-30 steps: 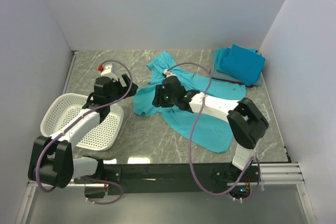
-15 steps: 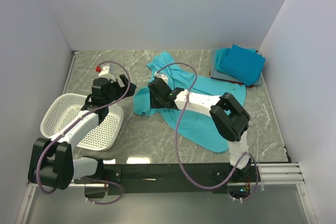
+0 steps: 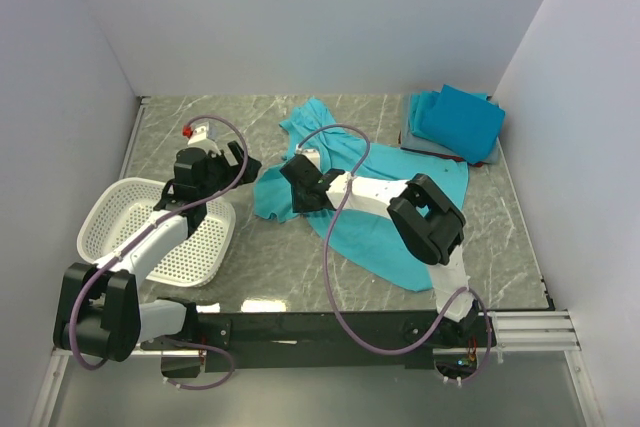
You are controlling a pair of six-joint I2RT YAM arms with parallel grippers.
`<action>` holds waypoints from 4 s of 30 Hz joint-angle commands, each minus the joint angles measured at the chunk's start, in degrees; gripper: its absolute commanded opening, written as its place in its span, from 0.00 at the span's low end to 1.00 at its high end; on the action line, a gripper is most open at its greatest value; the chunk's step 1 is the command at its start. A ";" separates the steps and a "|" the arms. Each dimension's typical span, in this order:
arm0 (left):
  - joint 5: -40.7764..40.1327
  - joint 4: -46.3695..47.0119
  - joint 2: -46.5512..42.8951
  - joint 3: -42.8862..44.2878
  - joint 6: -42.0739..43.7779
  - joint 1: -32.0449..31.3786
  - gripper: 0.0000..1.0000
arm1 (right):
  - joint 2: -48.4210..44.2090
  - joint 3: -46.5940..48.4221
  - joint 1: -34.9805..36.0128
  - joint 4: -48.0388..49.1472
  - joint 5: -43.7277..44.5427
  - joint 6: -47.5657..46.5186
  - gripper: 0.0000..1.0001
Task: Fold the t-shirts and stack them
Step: Fold the tshirt
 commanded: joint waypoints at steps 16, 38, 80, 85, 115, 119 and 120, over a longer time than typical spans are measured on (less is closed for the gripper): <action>-1.22 1.88 5.74 2.65 0.84 -8.23 0.85 | -9.47 -9.52 -8.44 2.72 0.09 -1.34 0.00; -4.30 12.33 16.37 -7.10 -9.09 -21.25 0.61 | -12.11 -15.60 -13.38 10.19 -8.80 -3.10 0.00; -25.65 -16.30 2.59 -1.65 -8.39 -30.13 0.04 | -13.96 -19.12 -13.38 12.30 -9.76 -3.72 0.00; -27.24 -18.34 -4.09 -4.46 -9.44 -30.22 0.10 | -13.17 -18.50 -13.46 12.39 -10.12 -3.72 0.00; -17.57 2.40 5.31 -12.02 -11.55 -30.22 0.42 | -13.96 -19.12 -13.46 11.86 -10.38 -3.71 0.00; -16.96 3.28 1.71 -14.92 -12.87 -30.22 0.41 | -13.78 -19.03 -13.38 11.86 -10.47 -3.72 0.00; -16.52 3.89 1.18 -15.36 -13.40 -30.31 0.41 | -13.61 -18.94 -13.38 11.86 -10.47 -3.72 0.00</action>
